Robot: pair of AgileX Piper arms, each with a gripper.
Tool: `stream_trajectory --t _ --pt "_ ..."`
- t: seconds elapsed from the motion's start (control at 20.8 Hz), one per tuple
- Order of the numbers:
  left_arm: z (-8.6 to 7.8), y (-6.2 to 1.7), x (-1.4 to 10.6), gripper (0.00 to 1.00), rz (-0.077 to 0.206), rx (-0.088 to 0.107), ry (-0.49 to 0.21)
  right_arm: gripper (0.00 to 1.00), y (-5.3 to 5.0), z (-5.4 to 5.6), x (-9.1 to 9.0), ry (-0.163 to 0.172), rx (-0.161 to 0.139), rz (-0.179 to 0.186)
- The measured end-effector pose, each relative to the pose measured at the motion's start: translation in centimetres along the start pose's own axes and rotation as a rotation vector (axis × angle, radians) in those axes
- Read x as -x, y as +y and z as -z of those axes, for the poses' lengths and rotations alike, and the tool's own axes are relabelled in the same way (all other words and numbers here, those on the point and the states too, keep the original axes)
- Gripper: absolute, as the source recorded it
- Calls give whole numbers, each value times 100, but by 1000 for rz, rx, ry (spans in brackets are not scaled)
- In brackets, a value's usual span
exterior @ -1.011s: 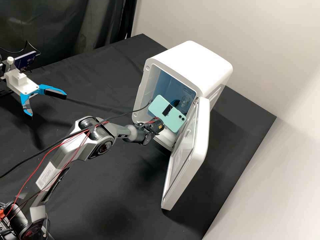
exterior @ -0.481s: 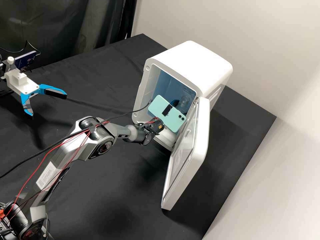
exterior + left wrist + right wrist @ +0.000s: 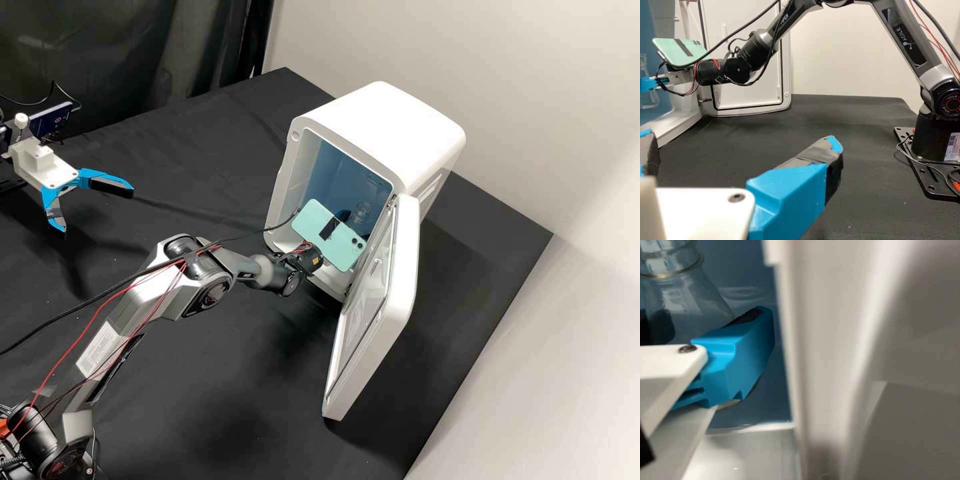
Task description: Place the flask in the incubator
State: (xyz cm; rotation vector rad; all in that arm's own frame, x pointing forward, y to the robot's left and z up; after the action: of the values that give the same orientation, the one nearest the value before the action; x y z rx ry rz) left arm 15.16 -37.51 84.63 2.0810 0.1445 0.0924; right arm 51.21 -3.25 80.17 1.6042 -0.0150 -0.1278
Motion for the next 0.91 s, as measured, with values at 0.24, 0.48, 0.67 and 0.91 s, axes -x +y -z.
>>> stream_trajectory --t 0.24,0.48,0.67,0.91 --pt "5 1 2 100 -1 0 3 0 -126 -62 18 -19 -1 31" --pt "5 1 2 100 -1 0 3 0 -222 -115 -1 -15 -2 38" --pt "5 1 2 100 -1 0 3 0 -294 -97 -12 8 7 38" --pt "-3 0 -2 100 0 0 -2 0 -313 -94 -19 19 15 33"
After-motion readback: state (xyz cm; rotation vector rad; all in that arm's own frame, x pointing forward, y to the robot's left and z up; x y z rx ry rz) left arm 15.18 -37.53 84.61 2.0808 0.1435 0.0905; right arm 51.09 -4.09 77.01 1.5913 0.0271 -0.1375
